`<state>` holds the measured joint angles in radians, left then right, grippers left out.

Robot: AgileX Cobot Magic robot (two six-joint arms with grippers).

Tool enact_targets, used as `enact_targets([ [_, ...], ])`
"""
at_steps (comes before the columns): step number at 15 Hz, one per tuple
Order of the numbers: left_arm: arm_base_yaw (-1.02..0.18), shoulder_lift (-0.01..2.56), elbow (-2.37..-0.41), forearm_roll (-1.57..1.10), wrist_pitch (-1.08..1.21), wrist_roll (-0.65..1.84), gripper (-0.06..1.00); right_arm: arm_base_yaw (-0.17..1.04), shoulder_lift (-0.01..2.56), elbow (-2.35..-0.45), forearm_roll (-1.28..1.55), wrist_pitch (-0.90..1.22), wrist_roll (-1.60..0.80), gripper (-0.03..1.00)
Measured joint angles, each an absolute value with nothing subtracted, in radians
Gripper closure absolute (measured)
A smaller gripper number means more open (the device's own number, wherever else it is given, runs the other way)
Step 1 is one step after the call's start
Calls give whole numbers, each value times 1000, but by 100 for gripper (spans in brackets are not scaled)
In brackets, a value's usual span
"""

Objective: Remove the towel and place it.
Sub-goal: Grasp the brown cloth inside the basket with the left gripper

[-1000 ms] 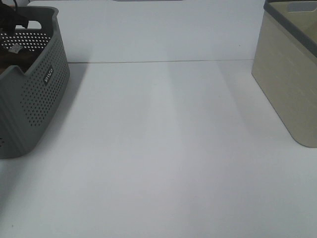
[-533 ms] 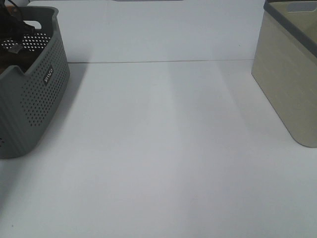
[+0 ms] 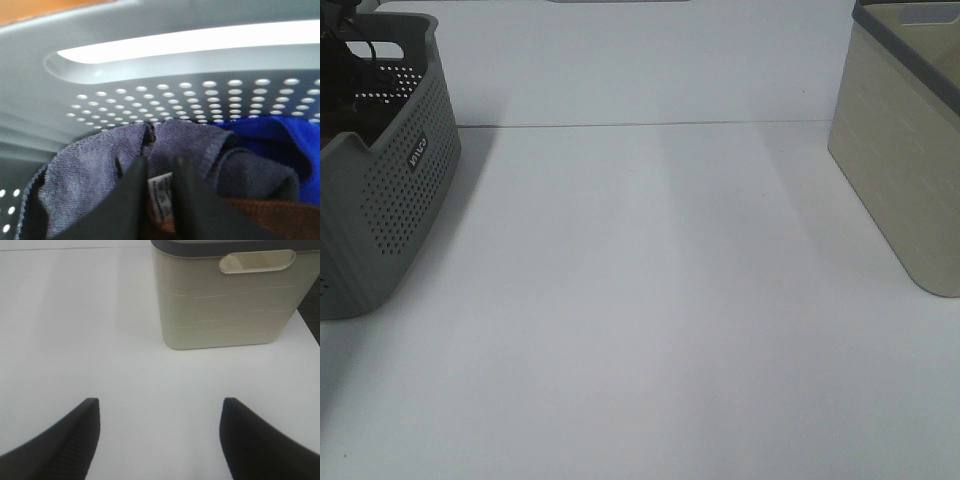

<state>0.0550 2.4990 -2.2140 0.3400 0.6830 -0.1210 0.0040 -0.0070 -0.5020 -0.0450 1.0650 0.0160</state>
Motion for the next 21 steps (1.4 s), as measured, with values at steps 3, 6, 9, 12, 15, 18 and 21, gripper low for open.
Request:
enact_targets([
  [3, 55, 2499, -2214, 341, 690, -120, 94, 4, -7, -502, -45, 1065, 16, 32],
  [6, 54, 2483, -2214, 338, 705, -120, 94, 4, -7, -502, -45, 1065, 16, 32],
  [9, 36, 2405, -2214, 332, 731, -120, 94, 4, -7, -502, -45, 1065, 16, 32],
  [12, -3, 2285, -2214, 331, 766, -120, 94, 4, -7, -502, -45, 1065, 16, 32],
  [15, -46, 2163, -2214, 303, 793, -77, 94, 4, -7, -502, -45, 1065, 16, 32],
  [18, -117, 2041, -2214, 258, 815, -32, 94, 4, -7, -502, -45, 1065, 16, 32],
  [21, -211, 1930, -2214, 193, 834, 8, 94, 4, -7, -502, -45, 1065, 16, 32],
])
